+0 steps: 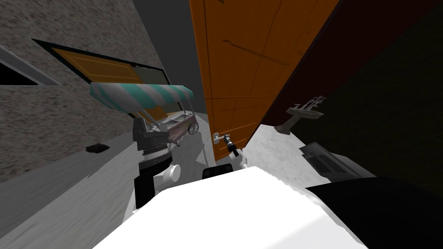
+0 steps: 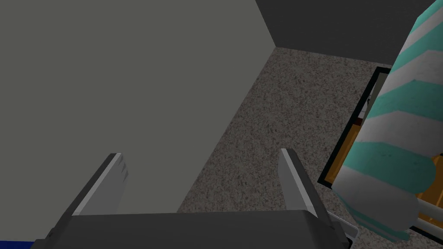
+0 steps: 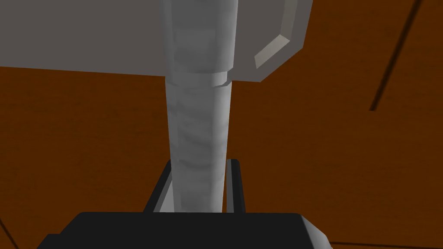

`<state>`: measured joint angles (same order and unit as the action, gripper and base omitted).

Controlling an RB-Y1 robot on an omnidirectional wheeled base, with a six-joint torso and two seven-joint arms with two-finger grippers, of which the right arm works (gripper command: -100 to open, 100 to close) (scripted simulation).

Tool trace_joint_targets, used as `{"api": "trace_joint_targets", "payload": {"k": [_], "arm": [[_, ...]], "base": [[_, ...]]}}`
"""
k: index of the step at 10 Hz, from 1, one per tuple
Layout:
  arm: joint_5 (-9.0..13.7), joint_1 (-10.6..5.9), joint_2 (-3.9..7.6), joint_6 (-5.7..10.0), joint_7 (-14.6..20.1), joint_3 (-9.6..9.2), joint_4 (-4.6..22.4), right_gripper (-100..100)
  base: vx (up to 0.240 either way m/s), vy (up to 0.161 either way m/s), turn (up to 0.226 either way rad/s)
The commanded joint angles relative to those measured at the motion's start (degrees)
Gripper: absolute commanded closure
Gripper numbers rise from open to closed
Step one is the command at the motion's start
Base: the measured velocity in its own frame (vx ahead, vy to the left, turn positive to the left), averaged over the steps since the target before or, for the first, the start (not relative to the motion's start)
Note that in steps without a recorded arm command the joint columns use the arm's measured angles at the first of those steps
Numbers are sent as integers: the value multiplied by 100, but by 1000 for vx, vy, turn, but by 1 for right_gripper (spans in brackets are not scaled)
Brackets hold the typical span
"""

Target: Push the door open

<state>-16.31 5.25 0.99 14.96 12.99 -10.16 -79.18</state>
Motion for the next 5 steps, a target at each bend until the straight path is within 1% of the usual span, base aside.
{"api": "trace_joint_targets", "payload": {"k": [1,2,3,4,5], "arm": [[7,-10,34,30,-45,147,-43,100],[16,0,30,29,-53,194,-54,100],[24,11,6,27,-60,241,-66,100],[32,21,-37,25,-67,286,-77,100],[39,30,-95,23,-74,328,-88,100]], "base": [[220,134,-121],[216,159,-113],[208,209,-169],[190,212,-155],[138,172,-97]]}}
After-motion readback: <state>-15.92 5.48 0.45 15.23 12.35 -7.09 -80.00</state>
